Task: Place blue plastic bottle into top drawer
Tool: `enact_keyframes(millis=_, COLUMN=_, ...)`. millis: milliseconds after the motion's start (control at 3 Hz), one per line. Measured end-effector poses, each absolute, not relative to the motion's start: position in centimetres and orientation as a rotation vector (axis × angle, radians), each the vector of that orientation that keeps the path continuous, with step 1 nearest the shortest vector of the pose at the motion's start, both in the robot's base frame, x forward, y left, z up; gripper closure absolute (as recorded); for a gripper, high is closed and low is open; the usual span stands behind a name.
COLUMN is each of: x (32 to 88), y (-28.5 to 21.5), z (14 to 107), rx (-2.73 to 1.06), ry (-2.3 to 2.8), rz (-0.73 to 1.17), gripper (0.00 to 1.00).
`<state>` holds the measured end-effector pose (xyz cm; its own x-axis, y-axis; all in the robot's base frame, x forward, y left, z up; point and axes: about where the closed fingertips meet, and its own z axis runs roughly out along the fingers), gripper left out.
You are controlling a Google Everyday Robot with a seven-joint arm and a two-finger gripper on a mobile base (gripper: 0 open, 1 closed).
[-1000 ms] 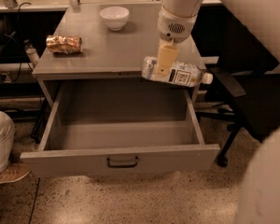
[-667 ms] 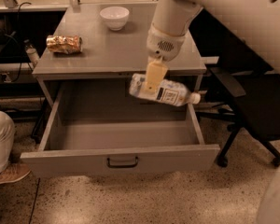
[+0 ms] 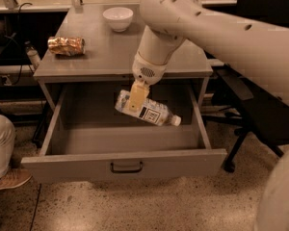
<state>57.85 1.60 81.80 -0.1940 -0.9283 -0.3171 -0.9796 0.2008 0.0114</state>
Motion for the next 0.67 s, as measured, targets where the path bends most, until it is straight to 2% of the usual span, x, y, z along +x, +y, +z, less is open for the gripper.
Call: enact_keyframes(millis=667, x=59.69, y=2.81, z=79.65, rx=-1.747, ry=2.25, rz=0.308, gripper=1.0)
